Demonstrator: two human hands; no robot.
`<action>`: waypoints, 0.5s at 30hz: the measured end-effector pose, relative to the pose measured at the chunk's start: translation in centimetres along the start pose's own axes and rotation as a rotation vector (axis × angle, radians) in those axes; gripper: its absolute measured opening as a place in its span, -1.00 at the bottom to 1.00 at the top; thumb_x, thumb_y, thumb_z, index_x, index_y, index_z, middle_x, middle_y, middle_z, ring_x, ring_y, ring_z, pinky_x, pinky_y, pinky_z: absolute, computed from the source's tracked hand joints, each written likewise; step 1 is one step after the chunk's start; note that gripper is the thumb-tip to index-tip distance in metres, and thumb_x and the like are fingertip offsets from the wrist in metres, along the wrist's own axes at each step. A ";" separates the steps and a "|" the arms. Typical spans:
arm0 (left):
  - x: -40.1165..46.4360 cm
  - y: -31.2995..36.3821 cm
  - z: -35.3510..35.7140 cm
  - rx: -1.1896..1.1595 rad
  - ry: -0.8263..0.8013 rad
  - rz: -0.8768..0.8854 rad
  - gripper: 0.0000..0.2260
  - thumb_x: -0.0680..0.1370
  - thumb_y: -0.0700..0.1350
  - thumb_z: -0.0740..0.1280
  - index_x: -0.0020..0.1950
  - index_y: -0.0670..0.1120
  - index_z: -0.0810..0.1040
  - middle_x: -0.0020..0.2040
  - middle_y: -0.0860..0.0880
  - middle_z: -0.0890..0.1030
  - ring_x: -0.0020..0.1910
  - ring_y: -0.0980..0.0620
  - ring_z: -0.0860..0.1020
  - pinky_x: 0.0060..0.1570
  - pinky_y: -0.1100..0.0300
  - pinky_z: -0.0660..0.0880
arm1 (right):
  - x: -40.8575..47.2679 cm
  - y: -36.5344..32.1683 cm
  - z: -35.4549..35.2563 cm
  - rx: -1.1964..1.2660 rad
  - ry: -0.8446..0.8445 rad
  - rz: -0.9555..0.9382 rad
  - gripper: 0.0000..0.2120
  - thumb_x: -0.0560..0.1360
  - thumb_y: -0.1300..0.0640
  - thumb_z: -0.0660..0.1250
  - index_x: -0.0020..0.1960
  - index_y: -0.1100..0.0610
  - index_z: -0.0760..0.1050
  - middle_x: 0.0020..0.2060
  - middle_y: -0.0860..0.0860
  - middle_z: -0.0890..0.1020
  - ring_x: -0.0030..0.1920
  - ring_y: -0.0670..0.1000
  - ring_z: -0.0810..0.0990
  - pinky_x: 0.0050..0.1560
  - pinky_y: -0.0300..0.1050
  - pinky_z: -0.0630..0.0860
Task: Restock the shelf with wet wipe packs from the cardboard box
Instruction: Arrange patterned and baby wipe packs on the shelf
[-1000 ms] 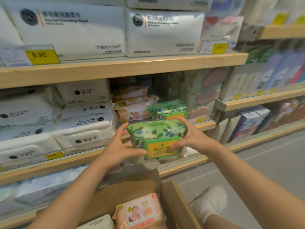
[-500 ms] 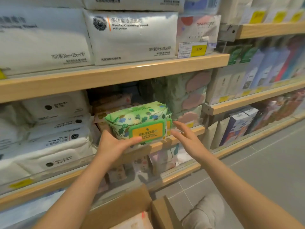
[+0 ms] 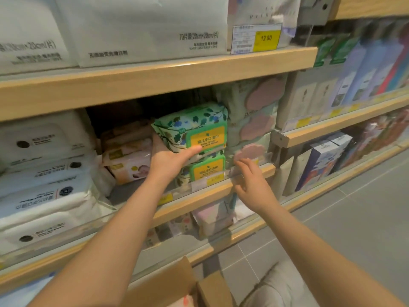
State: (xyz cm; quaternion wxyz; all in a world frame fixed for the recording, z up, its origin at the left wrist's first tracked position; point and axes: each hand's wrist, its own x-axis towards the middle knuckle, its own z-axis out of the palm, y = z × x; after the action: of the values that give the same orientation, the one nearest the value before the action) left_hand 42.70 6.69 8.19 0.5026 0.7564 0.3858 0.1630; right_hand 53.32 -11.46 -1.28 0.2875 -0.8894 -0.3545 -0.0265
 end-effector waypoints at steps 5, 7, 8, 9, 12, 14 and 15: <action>0.9 -0.7 0.7 -0.003 0.019 0.051 -0.26 0.31 0.27 0.44 0.24 -0.28 0.48 -0.39 0.01 0.38 -0.37 0.10 0.40 -0.50 0.30 0.22 | -0.1 0.2 0.1 -0.021 0.018 -0.011 -0.39 0.46 0.25 0.32 0.47 0.15 0.20 0.43 0.03 0.23 0.44 0.03 0.18 0.41 -0.15 0.14; 1.3 -1.0 0.7 0.039 0.015 0.061 -0.17 0.30 0.32 0.41 0.29 -0.30 0.43 -0.38 -0.06 0.46 -0.40 0.08 0.39 -0.55 0.33 0.22 | -0.1 0.2 0.2 -0.022 0.021 0.001 -0.38 0.47 0.25 0.32 0.47 0.15 0.20 0.44 0.03 0.22 0.44 0.02 0.15 0.41 -0.18 0.11; 1.4 -1.1 0.7 0.067 -0.003 0.054 -0.18 0.29 0.35 0.39 0.25 -0.30 0.46 -0.35 -0.10 0.50 -0.35 0.02 0.45 -0.53 0.32 0.23 | -0.1 0.2 0.3 -0.020 0.022 0.007 -0.38 0.47 0.25 0.32 0.48 0.15 0.19 0.44 0.02 0.21 0.45 0.01 0.13 0.42 -0.18 0.10; 1.5 -1.1 0.7 0.088 -0.018 0.046 -0.21 0.28 0.38 0.37 0.17 -0.27 0.50 -0.27 -0.13 0.54 -0.25 -0.04 0.51 -0.47 0.29 0.26 | -0.1 0.2 0.4 -0.020 0.021 0.011 -0.37 0.47 0.26 0.32 0.48 0.14 0.18 0.45 0.02 0.20 0.46 0.01 0.12 0.43 -0.16 0.08; 1.6 -1.0 0.7 0.132 -0.054 0.011 -0.35 0.29 0.41 0.34 -0.05 -0.19 0.54 -0.17 -0.12 0.56 -0.20 -0.02 0.51 -0.33 0.20 0.30 | -0.2 0.3 0.5 -0.041 0.003 0.020 -0.35 0.47 0.25 0.33 0.49 0.12 0.16 0.47 0.01 0.18 0.49 0.02 0.08 0.47 -0.07 0.12; 1.3 -0.7 0.5 0.161 -0.046 0.027 -0.36 0.30 0.38 0.35 -0.03 -0.19 0.53 -0.15 -0.11 0.56 -0.22 0.00 0.49 -0.33 0.19 0.36 | 0.1 0.3 0.3 -0.059 -0.029 0.020 -0.36 0.47 0.25 0.31 0.49 0.13 0.16 0.46 0.02 0.19 0.48 0.04 0.11 0.45 -0.04 0.19; 1.1 -0.5 0.4 0.154 -0.019 0.048 -0.26 0.28 0.38 0.36 0.12 -0.24 0.51 -0.06 -0.16 0.59 -0.16 -0.04 0.53 -0.30 0.16 0.42 | 0.2 0.2 0.0 -0.072 -0.054 0.018 -0.37 0.46 0.24 0.30 0.48 0.14 0.17 0.44 0.03 0.20 0.46 0.06 0.14 0.41 -0.03 0.25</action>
State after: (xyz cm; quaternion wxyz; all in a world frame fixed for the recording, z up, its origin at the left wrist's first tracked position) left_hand 43.42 7.33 7.45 0.4427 0.8033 0.3740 0.1376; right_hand 53.61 -11.47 -1.34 0.2459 -0.9027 -0.3528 -0.0127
